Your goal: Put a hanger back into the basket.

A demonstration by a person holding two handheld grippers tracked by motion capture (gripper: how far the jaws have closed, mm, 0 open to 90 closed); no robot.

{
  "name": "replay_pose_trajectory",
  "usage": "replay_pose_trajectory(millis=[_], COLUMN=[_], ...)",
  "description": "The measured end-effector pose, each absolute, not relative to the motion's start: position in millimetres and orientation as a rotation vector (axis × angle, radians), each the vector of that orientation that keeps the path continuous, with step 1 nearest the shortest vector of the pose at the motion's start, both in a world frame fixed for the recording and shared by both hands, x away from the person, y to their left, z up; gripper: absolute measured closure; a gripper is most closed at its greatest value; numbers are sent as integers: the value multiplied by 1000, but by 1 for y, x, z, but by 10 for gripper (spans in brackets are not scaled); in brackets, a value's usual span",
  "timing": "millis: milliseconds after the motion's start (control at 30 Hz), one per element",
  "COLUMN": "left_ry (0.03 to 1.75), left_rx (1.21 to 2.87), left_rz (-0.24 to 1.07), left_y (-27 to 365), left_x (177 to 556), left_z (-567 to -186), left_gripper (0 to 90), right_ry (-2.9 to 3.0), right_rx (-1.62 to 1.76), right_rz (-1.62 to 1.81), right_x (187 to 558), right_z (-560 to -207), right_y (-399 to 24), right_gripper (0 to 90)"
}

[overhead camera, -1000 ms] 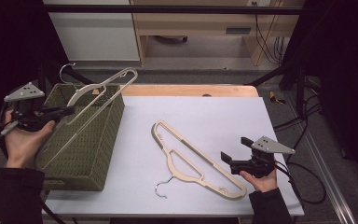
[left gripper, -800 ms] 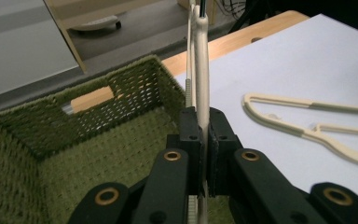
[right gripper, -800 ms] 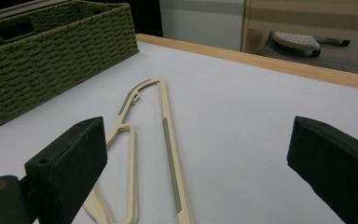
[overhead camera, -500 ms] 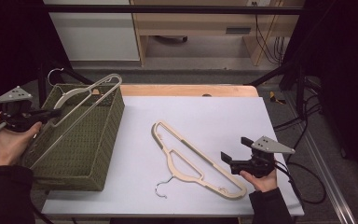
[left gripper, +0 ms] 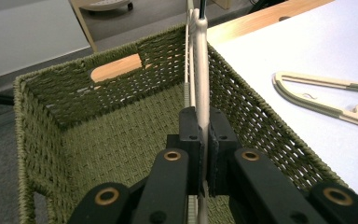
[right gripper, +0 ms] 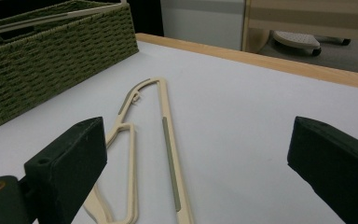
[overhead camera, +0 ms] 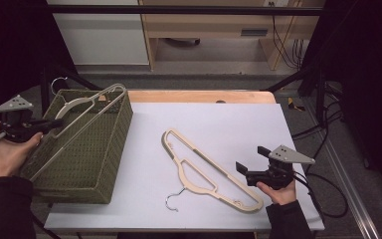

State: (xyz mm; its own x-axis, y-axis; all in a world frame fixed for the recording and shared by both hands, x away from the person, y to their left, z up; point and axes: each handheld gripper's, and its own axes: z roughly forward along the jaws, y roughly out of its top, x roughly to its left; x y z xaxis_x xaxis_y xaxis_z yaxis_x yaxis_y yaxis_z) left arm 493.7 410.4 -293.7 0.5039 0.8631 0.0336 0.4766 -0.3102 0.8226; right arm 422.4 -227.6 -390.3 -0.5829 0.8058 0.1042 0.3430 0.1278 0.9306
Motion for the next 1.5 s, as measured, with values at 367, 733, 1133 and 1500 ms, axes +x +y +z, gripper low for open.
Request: replay_pose_trajectory(millis=[367,733,1133,1500], left_ry=[1103,1168,1285,1496], left_rx=[2003,1963,1958,1923], left_rz=[630,576,565,658], left_y=[417,425,433,446], left_x=[499,504,513,517], left_z=[-292,-321,-362,-373], left_gripper=[865,865,856,815], right_ry=[2000,1999,2002,2007], right_rx=[1096,1098,1100,1101], right_rz=[1450,1452,1444,1439], right_x=[423,423,424,424], right_z=[-391,-391,-392,-393], right_y=[-228,-228,-228,-227], right_gripper=[50,50,49,49])
